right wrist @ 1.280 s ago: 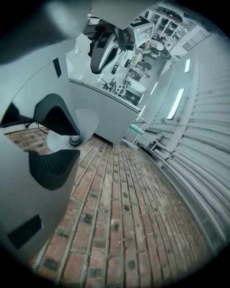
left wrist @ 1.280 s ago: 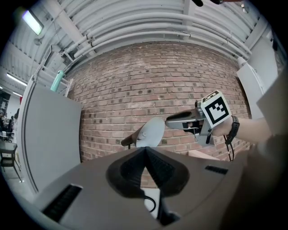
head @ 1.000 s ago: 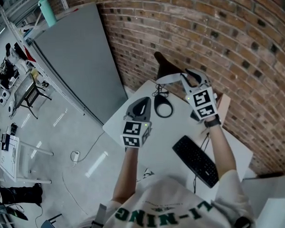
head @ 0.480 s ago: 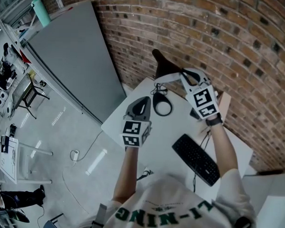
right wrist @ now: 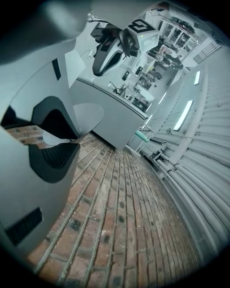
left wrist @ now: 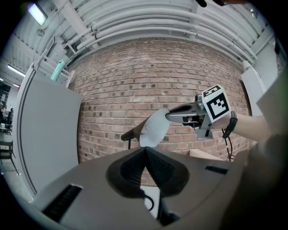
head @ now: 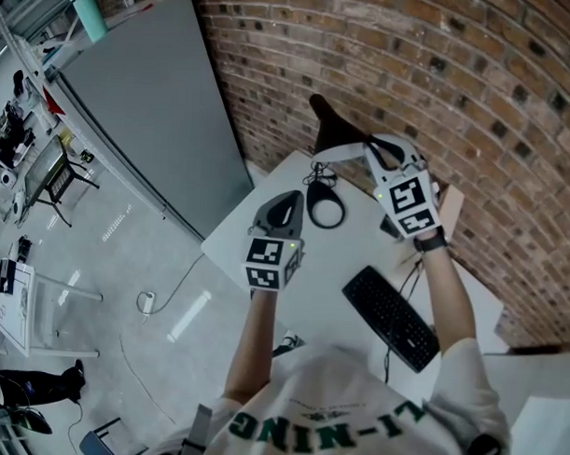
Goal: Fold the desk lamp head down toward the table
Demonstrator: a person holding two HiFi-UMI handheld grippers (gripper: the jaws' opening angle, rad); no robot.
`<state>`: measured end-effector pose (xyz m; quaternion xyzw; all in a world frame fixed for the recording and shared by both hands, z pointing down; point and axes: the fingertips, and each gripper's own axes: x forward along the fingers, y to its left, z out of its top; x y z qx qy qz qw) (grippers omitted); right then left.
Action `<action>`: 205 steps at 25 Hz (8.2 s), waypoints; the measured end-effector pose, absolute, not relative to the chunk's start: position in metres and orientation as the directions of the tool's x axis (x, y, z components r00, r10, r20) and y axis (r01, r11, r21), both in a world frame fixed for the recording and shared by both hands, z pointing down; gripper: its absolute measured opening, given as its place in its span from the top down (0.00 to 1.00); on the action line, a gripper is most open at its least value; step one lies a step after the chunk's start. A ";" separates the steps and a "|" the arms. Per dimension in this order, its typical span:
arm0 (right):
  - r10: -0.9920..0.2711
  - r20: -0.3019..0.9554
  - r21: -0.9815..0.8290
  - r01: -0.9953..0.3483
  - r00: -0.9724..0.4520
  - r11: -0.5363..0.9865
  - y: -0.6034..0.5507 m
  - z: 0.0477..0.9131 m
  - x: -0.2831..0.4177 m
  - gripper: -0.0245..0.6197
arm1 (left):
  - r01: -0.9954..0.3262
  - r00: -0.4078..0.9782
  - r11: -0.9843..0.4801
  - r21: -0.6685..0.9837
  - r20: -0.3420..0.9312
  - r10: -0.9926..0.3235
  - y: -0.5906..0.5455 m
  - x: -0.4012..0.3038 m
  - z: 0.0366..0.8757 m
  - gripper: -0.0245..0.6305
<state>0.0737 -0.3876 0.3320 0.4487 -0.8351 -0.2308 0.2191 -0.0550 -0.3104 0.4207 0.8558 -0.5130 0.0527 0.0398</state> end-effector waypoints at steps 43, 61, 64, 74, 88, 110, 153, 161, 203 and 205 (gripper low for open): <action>-0.840 0.208 0.586 -0.623 -0.501 0.518 -0.372 0.370 0.076 0.91 | -0.870 0.489 -0.492 0.022 0.148 -0.859 -0.310 -0.043 0.433 0.97; -0.830 0.259 0.572 -0.613 -0.495 0.544 -0.364 0.396 0.077 0.89 | -0.880 0.463 -0.475 -0.018 0.196 -0.864 -0.312 -0.045 0.454 0.97; -0.828 0.260 0.567 -0.616 -0.496 0.547 -0.364 0.397 0.078 0.89 | -0.877 0.468 -0.480 -0.022 0.187 -0.864 -0.313 -0.043 0.451 0.97; -0.820 0.263 0.542 -0.625 -0.509 0.561 -0.366 0.425 0.079 0.87 | -0.880 0.470 -0.475 0.016 0.175 -0.865 -0.312 -0.043 0.450 0.97; -0.813 0.317 0.541 -0.611 -0.489 0.578 -0.363 0.443 0.079 0.86 | -0.887 0.455 -0.461 0.019 0.202 -0.867 -0.314 -0.047 0.464 0.97; -0.808 0.334 0.517 -0.622 -0.485 0.588 -0.369 0.472 0.081 0.84 | -0.883 0.462 -0.469 0.021 0.216 -0.860 -0.316 -0.042 0.473 0.97; -0.812 0.379 0.573 -0.576 -0.444 0.582 -0.402 0.563 0.078 0.79 | -0.882 0.461 -0.468 0.060 0.324 -0.827 -0.328 -0.040 0.528 0.97; -0.822 0.378 0.603 -0.561 -0.425 0.567 -0.412 0.578 0.077 0.78 | -0.887 0.454 -0.457 0.072 0.326 -0.830 -0.330 -0.046 0.533 0.97; -0.924 0.075 0.030 -0.925 -0.375 0.378 -0.248 0.455 0.103 0.92 | -0.877 0.475 -0.481 0.006 0.164 -0.865 -0.244 -0.048 0.454 0.97; -0.928 0.069 0.029 -0.929 -0.367 0.369 -0.236 0.452 0.103 0.94 | -0.875 0.479 -0.484 0.012 0.168 -0.862 -0.235 -0.046 0.453 0.97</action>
